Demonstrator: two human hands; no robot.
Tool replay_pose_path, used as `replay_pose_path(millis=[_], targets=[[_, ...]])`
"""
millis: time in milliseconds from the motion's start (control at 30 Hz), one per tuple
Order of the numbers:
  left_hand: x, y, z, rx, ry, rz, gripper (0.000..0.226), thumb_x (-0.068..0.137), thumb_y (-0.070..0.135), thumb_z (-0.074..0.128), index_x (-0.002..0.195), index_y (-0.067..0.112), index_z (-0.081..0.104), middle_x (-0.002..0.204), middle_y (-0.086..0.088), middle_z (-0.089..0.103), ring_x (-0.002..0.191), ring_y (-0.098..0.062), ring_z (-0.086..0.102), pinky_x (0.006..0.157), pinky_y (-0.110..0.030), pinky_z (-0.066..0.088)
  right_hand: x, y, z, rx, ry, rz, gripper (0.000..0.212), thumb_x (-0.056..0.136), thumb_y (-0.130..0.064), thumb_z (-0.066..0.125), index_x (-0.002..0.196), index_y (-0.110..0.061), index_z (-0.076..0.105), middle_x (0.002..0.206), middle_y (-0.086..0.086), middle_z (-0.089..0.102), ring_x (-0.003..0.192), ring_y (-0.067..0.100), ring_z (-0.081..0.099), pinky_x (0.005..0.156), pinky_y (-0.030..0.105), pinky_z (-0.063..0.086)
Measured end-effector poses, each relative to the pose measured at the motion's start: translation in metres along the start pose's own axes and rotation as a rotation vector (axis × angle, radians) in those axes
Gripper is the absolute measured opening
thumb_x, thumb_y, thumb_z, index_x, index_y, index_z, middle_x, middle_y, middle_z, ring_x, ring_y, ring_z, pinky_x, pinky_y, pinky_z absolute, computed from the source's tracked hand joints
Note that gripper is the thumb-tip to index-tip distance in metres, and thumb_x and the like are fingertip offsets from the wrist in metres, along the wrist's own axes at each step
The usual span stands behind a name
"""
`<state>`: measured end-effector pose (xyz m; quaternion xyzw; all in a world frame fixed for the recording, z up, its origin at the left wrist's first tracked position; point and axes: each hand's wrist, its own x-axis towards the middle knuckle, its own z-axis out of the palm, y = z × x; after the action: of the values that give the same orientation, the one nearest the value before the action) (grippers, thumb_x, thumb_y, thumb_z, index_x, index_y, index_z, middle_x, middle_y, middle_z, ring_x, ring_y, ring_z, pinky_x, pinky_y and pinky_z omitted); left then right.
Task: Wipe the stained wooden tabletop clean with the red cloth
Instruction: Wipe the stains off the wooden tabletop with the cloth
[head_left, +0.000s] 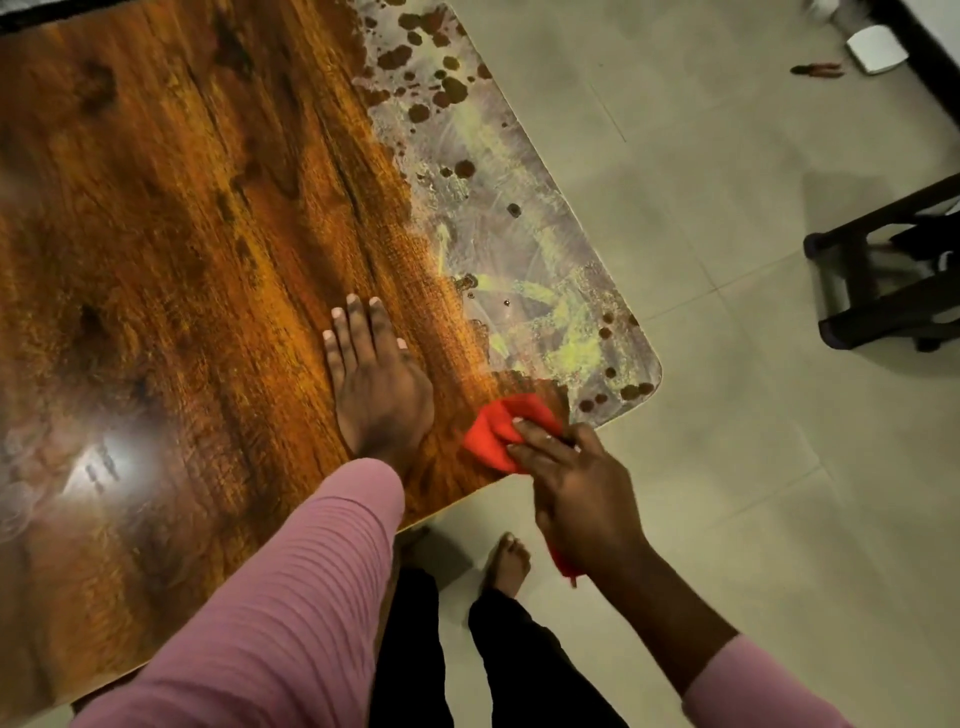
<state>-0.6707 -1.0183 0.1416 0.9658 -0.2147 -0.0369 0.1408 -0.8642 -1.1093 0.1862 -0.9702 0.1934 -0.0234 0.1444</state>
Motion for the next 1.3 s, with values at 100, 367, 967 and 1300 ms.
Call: replay_pose_path(millis=[100, 367, 967, 1300], targets=[[0.000, 0.000, 0.001, 0.015, 0.003, 0.010, 0.056, 0.102, 0.023, 0.029, 0.154, 0.006, 0.020, 0.162, -0.015, 0.017, 0.151, -0.029, 0.009, 0.123, -0.043, 0.005, 0.014, 0.041, -0.015, 0.033, 0.079, 0.328, 0.048, 0.066, -0.005, 0.071, 0.109, -0.027, 0.071, 0.126, -0.010, 0.062, 0.104, 0.030, 0.054, 0.064, 0.035, 0.052], [0.002, -0.003, 0.008, 0.001, 0.039, -0.002, 0.059, 0.099, 0.029, 0.021, 0.154, 0.007, 0.020, 0.162, -0.015, 0.017, 0.151, -0.029, 0.009, 0.122, -0.041, 0.003, 0.008, 0.004, -0.002, 0.079, 0.058, 0.209, 0.045, 0.069, -0.016, 0.065, 0.113, -0.025, 0.070, 0.127, -0.007, 0.061, 0.094, 0.024, 0.056, 0.061, 0.031, 0.051], [0.002, -0.001, 0.008, -0.009, 0.049, -0.017, 0.054, 0.103, 0.023, 0.027, 0.154, 0.006, 0.021, 0.162, -0.016, 0.017, 0.151, -0.029, 0.010, 0.123, -0.042, 0.005, 0.030, 0.073, -0.018, 0.071, 0.050, 0.021, 0.047, 0.067, -0.009, 0.073, 0.112, -0.023, 0.070, 0.126, -0.007, 0.062, 0.098, 0.028, 0.057, 0.063, 0.033, 0.053], [0.003, 0.001, 0.003, -0.015, 0.030, -0.025, 0.056, 0.101, 0.024, 0.025, 0.154, 0.006, 0.022, 0.162, -0.016, 0.018, 0.150, -0.030, 0.012, 0.123, -0.042, 0.005, 0.058, 0.040, -0.009, 0.125, 0.132, 0.327, 0.042, 0.075, -0.012, 0.067, 0.116, -0.024, 0.068, 0.129, -0.006, 0.059, 0.100, 0.026, 0.053, 0.069, 0.034, 0.052]])
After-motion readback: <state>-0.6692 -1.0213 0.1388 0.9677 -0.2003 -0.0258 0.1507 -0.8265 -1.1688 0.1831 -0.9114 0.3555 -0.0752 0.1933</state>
